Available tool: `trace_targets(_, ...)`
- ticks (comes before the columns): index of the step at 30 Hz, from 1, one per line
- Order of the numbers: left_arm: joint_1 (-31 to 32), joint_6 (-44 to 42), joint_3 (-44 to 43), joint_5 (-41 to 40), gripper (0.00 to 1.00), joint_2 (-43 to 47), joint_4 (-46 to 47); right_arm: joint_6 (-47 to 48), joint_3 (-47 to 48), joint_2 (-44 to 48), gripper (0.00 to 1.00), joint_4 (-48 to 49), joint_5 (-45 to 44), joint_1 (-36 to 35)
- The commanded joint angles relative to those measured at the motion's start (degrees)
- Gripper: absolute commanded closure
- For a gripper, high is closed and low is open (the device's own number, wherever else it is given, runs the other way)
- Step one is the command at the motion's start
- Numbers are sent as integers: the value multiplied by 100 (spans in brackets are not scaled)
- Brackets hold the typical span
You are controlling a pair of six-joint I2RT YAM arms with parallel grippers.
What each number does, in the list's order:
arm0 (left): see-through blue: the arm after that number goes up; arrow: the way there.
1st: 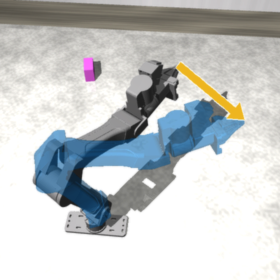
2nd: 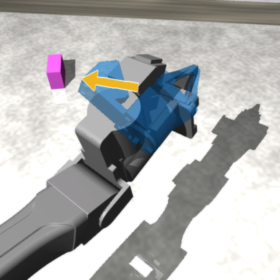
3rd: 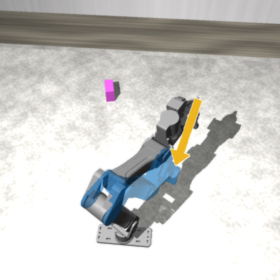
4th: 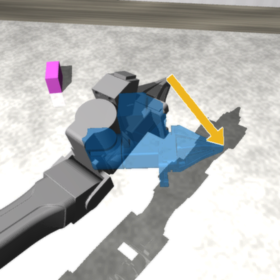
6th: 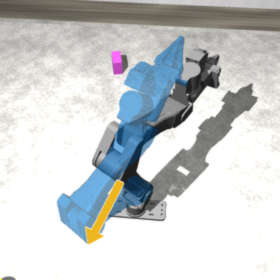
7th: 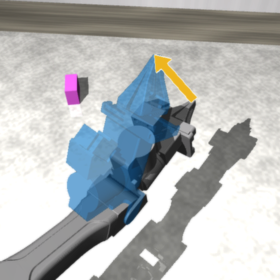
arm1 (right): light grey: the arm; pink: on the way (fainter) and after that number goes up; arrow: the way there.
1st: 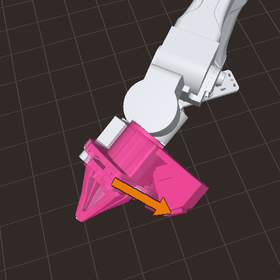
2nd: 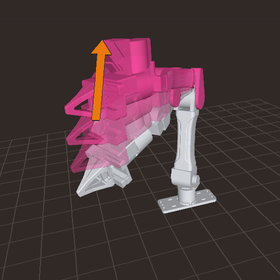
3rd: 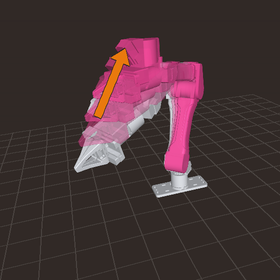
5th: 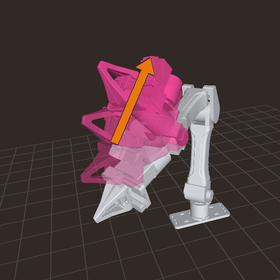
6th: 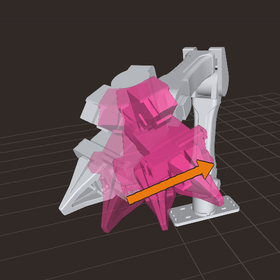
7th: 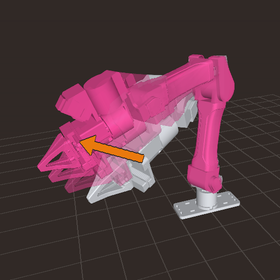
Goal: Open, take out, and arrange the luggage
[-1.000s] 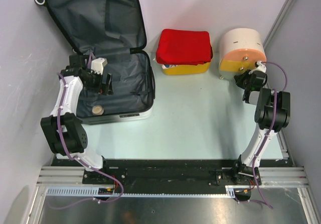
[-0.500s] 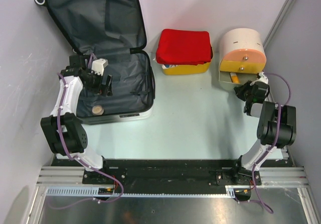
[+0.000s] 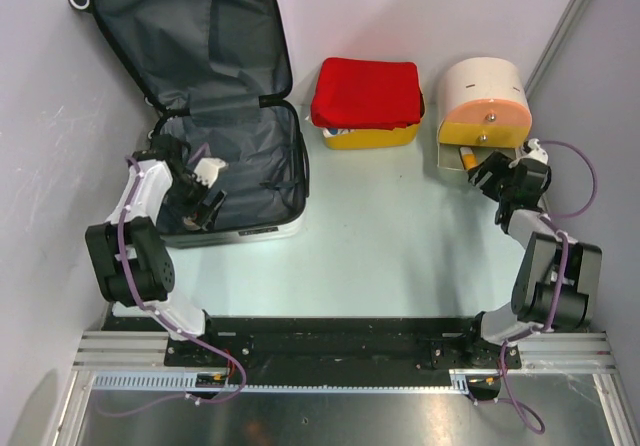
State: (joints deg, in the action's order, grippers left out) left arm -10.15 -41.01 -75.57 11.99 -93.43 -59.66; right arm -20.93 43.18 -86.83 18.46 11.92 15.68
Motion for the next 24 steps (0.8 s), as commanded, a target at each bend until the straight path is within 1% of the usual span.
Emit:
trace_targets(1,-22,-811,429,-347,1,-307,-450,220,59,675,20,-386,91,14)
trace_targets(3,13,-733,403,-224,3,-728,-433,256,59,816,19,-527,117,-30)
trace_targets(6,162,-426,114,22,13,-1386,-363,282,59,983,19,-624,109,-65)
trace_targets(7,206,-268,26,110,18,-1537,-310,291,59,1018,19,-615,100,-65)
trace_targets(10,347,22,-229,76,24,-1863,102,317,85,1071,19,-598,91,-74)
trace_targets(12,400,259,-388,-100,28,-1977,454,326,112,1098,19,-598,91,-83)
trace_targets(13,409,330,-440,-118,34,-2021,533,326,129,1106,19,-580,91,-92)
trace_targets(15,418,497,-572,57,41,-1934,753,352,147,1124,19,-571,100,-118)
trace_targets(16,409,533,-590,188,46,-1733,832,370,156,1133,19,-563,100,-127)
trace_targets(17,409,577,-617,286,49,-1618,937,379,164,1142,19,-571,91,-136)
trace_targets(18,418,621,-634,539,52,-1522,956,396,165,1142,19,-571,91,-153)
trace_targets(19,418,647,-652,602,57,-1416,965,405,156,1150,19,-571,91,-188)
trace_targets(22,418,779,-740,805,68,-1082,974,423,165,1142,19,-563,82,-250)
trace_targets(24,426,867,-731,857,72,-844,974,414,165,1116,19,-545,73,-276)
